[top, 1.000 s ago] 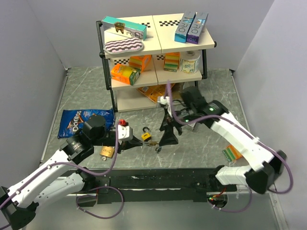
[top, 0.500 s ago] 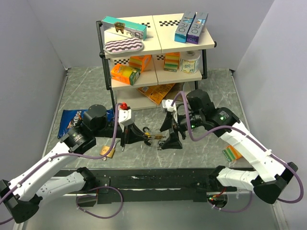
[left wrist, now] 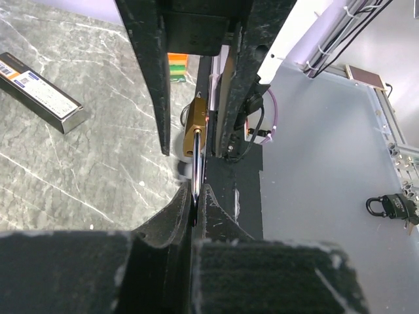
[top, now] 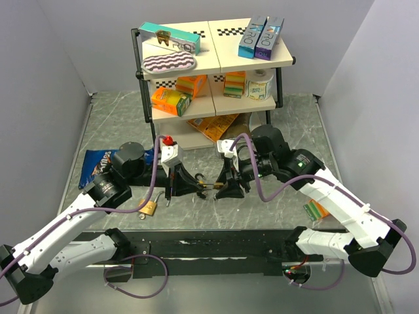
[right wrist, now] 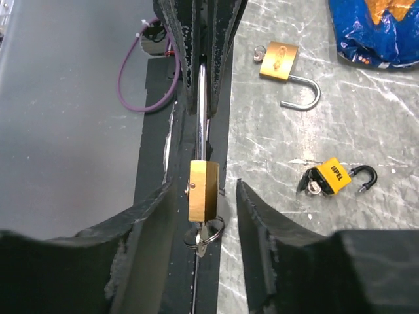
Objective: Lock with the key
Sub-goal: Lock the lock.
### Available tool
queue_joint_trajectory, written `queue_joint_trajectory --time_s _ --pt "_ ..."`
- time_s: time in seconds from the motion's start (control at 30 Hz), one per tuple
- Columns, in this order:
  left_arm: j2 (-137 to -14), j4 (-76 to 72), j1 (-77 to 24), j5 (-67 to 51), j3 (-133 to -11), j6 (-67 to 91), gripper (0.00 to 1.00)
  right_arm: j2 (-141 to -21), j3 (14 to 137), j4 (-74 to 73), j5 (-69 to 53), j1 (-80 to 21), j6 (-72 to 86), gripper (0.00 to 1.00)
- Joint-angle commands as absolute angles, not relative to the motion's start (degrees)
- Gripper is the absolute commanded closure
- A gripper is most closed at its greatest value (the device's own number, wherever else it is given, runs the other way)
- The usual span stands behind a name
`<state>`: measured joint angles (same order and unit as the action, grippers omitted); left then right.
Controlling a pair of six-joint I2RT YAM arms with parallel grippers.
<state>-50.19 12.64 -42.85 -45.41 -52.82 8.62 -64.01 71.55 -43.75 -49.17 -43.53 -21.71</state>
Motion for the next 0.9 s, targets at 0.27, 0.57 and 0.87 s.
queue_joint_trajectory --time_s 0.27,0.57,0.87 --pt "-48.60 6.77 -42.98 -45.53 -52.38 9.05 0.99 -65.21 72.86 -42.28 -55.02 -45.09 -23.38 0.79" --pt "-48.78 5.10 -43.07 -44.03 -51.50 9.14 0.99 -66.18 73.65 -40.96 -58.18 -45.17 -21.71 1.00" --pt "-50.62 1.50 -45.35 -44.65 -51.07 13.53 0.99 -67.76 74.09 -37.27 -57.14 -45.70 -18.72 1.00"
